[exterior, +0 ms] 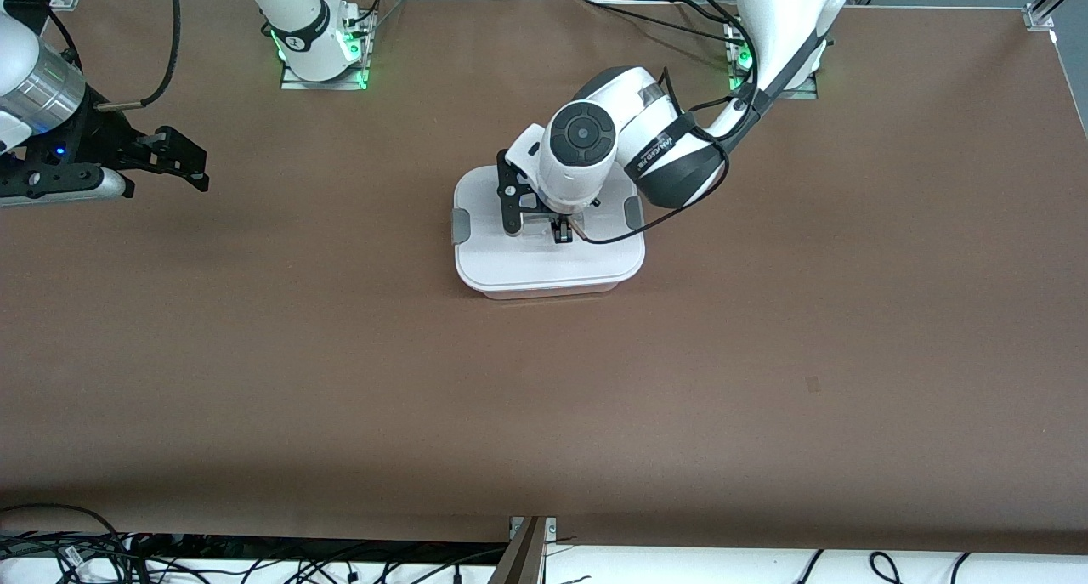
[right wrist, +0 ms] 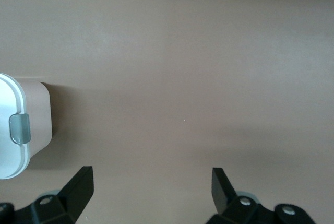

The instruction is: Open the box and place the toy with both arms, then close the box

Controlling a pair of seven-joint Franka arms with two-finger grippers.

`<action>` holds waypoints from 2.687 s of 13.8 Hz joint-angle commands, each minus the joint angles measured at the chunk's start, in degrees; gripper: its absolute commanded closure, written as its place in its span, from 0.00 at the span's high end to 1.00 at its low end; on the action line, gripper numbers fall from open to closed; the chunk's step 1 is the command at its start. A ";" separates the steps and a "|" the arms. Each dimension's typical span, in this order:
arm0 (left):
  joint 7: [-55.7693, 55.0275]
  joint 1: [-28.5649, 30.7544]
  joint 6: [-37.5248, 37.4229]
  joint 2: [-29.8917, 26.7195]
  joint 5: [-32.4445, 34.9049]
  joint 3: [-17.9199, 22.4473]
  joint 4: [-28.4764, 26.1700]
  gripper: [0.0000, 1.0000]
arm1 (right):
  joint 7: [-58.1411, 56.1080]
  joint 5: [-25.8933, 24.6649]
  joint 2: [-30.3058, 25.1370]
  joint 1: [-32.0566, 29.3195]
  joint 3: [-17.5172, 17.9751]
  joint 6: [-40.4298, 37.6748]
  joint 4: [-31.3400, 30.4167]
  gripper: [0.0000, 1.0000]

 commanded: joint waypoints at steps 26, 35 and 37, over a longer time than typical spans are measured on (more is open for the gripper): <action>-31.51 13.43 -17.59 -37.84 -1.99 26.94 -11.21 1.00 | 0.44 -0.58 -0.16 0.10 -1.07 -1.32 1.57 1.00; -31.34 17.04 -14.33 -42.43 -7.11 30.55 -19.06 1.00 | 0.44 -0.58 -0.16 0.10 -1.07 -1.32 1.57 1.00; -31.42 16.25 -14.33 -41.56 -4.29 30.02 -17.48 1.00 | 0.44 -0.58 -0.16 0.10 -1.07 -1.32 1.57 1.00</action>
